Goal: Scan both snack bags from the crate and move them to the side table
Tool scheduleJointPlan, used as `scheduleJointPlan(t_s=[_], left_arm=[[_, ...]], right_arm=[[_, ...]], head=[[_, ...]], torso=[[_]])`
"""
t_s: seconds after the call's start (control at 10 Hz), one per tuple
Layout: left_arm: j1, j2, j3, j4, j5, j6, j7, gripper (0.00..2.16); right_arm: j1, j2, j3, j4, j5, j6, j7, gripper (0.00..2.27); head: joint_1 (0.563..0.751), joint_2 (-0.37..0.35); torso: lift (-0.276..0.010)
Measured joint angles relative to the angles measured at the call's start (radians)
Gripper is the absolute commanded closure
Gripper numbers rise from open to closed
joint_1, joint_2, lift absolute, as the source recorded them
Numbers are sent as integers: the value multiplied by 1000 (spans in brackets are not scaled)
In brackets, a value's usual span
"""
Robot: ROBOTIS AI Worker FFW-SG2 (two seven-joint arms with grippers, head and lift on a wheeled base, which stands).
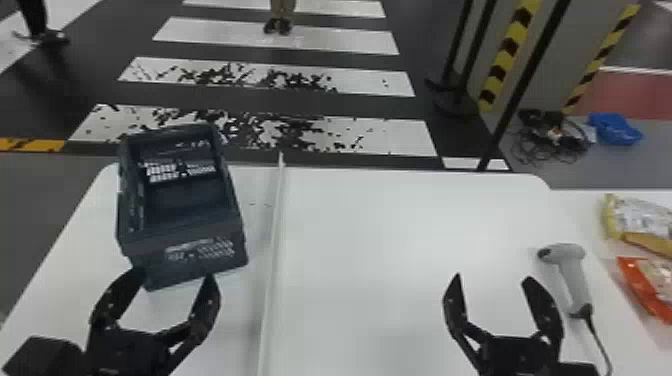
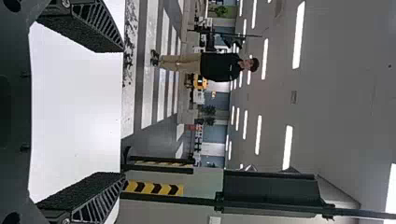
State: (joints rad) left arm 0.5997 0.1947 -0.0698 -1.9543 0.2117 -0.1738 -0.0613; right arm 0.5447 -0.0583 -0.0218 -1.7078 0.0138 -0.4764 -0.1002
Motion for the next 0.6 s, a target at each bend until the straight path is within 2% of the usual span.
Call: scheduleJointPlan(t_s=[0.6], left_arm=[[12,-13,-2,2,-17,-41,2,87]], right_arm=[[10,0,6,1,0,-28,0,39]], head=[[695,-87]], torso=[[-99]])
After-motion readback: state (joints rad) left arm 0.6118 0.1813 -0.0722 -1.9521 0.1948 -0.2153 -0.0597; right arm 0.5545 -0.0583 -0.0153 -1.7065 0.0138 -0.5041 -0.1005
